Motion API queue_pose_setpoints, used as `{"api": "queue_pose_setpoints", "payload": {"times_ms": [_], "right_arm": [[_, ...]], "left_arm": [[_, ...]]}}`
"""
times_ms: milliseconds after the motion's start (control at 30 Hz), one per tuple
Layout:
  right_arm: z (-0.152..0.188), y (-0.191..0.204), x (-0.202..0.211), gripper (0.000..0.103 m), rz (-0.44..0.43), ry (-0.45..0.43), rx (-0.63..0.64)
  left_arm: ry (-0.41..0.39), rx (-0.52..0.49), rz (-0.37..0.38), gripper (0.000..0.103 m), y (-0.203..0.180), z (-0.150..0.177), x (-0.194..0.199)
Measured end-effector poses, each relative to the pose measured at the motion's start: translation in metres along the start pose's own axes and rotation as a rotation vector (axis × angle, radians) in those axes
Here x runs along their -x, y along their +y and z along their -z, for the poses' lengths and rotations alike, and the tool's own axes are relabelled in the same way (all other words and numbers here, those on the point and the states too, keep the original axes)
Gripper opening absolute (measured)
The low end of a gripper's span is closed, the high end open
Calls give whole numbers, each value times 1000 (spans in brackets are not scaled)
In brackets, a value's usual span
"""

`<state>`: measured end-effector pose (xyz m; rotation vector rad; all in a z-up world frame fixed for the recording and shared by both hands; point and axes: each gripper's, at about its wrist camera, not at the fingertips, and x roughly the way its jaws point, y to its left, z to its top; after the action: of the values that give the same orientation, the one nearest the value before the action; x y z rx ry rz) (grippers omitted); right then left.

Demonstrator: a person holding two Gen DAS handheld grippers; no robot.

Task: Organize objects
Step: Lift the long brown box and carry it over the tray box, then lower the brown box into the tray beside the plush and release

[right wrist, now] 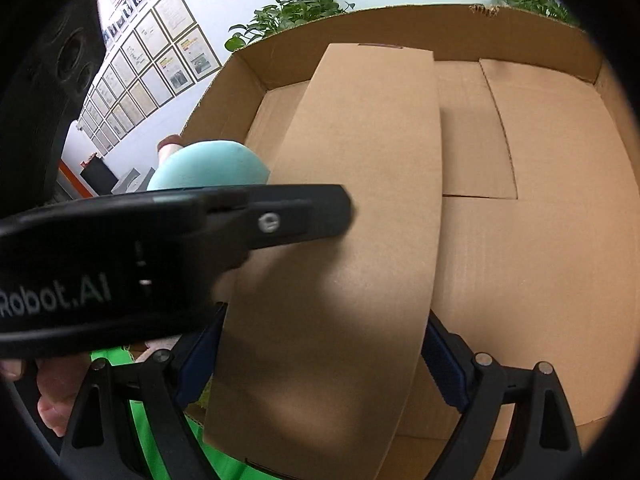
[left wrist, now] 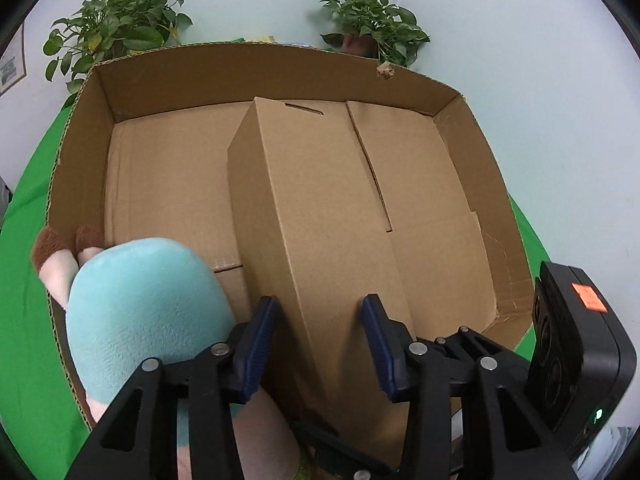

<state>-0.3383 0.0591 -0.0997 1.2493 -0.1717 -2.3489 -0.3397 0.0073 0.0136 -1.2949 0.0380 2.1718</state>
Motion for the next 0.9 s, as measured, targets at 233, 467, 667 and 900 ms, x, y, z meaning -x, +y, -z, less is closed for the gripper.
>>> {"api": "queue_pose_setpoints", "payload": {"times_ms": [233,467,667,900], "right_arm": [[1,1,27,89,-32,-8,42],[6,-8,33,55,8,9,32],[9,-5,36,53,3,2,36],[7,-9,34,54,5,-2,25]], "left_arm": [[30,9,-43,23,2,0,2],[35,11,-50,21,3,6,7],[28,23,-57,21,9,9,13],[21,16,-52,25,8,13,21]]}}
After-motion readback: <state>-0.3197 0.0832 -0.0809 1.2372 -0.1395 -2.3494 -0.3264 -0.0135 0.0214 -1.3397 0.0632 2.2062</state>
